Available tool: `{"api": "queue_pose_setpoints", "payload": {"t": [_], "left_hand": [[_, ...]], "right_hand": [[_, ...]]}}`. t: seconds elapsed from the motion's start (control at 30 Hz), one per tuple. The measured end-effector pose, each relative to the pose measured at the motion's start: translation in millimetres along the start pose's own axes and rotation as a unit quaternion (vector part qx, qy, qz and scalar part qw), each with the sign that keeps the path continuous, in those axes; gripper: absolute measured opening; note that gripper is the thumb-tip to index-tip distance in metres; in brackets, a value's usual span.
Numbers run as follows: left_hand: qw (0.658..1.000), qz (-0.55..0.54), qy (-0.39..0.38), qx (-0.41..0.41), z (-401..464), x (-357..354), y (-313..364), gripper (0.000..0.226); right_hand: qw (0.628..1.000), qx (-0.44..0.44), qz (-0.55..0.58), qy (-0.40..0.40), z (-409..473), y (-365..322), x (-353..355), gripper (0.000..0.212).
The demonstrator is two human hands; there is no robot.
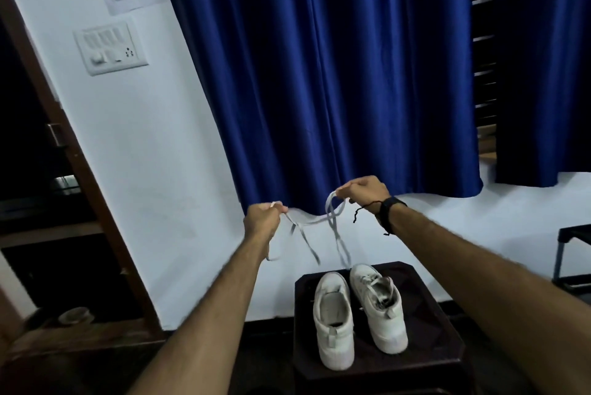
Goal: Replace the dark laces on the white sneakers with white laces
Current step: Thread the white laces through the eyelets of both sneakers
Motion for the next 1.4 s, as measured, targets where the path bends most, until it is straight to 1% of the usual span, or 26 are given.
{"api": "queue_pose_setpoints", "payload": {"t": [0.07,0.13,0.23,0.27,0.3,0.33,0.37,0.4,0.43,0.47,0.5,0.53,0.63,0.7,0.8,0.9,0.97,1.03,1.1,1.17,1.2,1.27,1.3,1.33,1.37,1.4], "left_hand": [[0.999,0.027,-0.039,-0.019,-2,-6,8,0.018],[0.992,0.068,-0.092,-0.059,-6,-18,23,0.026],[0.981,0.093,-0.134,-0.108,-13,-31,54,0.032],[0.978,0.096,-0.149,-0.113,-15,-35,61,0.034],[0.973,0.104,-0.172,-0.115,-15,-39,66,0.035],[0.966,0.115,-0.200,-0.116,-18,-44,70,0.036],[0.958,0.125,-0.227,-0.119,-21,-50,73,0.037],[0.951,0.132,-0.247,-0.126,-25,-56,77,0.038],[0.947,0.138,-0.257,-0.136,-28,-61,80,0.037],[0.945,0.140,-0.257,-0.145,-31,-64,85,0.036],[0.947,0.140,-0.246,-0.153,-30,-64,89,0.035],[0.951,0.137,-0.227,-0.159,-28,-62,93,0.035],[0.965,0.146,-0.142,-0.166,-4,-37,90,0.037],[0.976,0.140,-0.061,-0.154,14,-9,82,0.039],[0.987,0.089,0.097,-0.087,28,41,59,0.035],[0.973,0.029,0.226,-0.023,30,82,32,0.033],[0.963,0.044,0.267,0.002,31,95,18,0.039],[0.958,0.081,0.276,0.008,31,99,15,0.040],[0.962,0.131,0.240,0.008,33,88,15,0.038],[0.975,0.154,0.159,-0.017,32,57,18,0.038],[0.983,0.145,0.107,-0.034,26,37,21,0.042],[0.991,0.110,-0.020,-0.077,14,-9,26,0.067],[0.987,0.096,-0.091,-0.093,7,-33,28,0.079],[0.978,0.090,-0.160,-0.100,-5,-54,29,0.081],[0.964,0.098,-0.226,-0.099,-18,-71,28,0.068],[0.949,0.120,-0.278,-0.086,-28,-83,24,0.045]], "right_hand": [[0.996,0.010,-0.082,-0.022,-3,6,-1,0.009],[0.986,0.033,-0.163,-0.022,-4,9,-1,0.012],[0.990,0.012,-0.139,-0.023,-4,14,1,0.011],[0.984,0.017,-0.173,-0.026,-2,12,2,0.019],[0.974,0.033,-0.219,-0.045,0,9,-1,0.037],[0.970,0.057,-0.223,-0.085,-1,4,-9,0.052],[0.974,0.081,-0.160,-0.136,-7,-5,-19,0.058],[0.974,0.096,-0.064,-0.197,-16,-16,-32,0.054],[0.965,0.104,0.018,-0.242,-22,-25,-42,0.043],[0.956,0.105,0.073,-0.265,-25,-31,-48,0.029],[0.951,0.098,0.103,-0.273,-26,-34,-52,0.017],[0.947,0.090,0.130,-0.280,-28,-36,-53,0.014],[0.950,0.018,0.179,-0.253,-19,-15,-37,0.028],[0.946,-0.011,0.198,-0.256,-17,0,-25,0.031],[0.943,-0.033,0.204,-0.260,-15,19,-9,0.033],[0.953,-0.049,0.189,-0.234,-12,37,6,0.029],[0.958,-0.062,0.180,-0.213,-9,50,15,0.027],[0.964,-0.069,0.163,-0.199,-5,60,20,0.026],[0.970,-0.065,0.137,-0.192,-4,62,16,0.026],[0.971,-0.051,0.115,-0.204,-6,55,1,0.026],[0.969,-0.042,0.106,-0.218,-8,49,-10,0.026],[0.964,-0.024,0.096,-0.246,-12,35,-33,0.025],[0.961,-0.016,0.095,-0.259,-14,28,-43,0.025],[0.958,-0.008,0.097,-0.270,-17,21,-52,0.024],[0.955,-0.001,0.101,-0.279,-19,15,-60,0.023],[0.953,0.007,0.105,-0.284,-20,9,-66,0.023]]}}
Point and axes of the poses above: each hand's wrist, its own z-axis towards the middle knuckle, its own x-axis out of the back of the hand, y = z × x, the point moved 9 cm from there along z, towards the middle knuckle
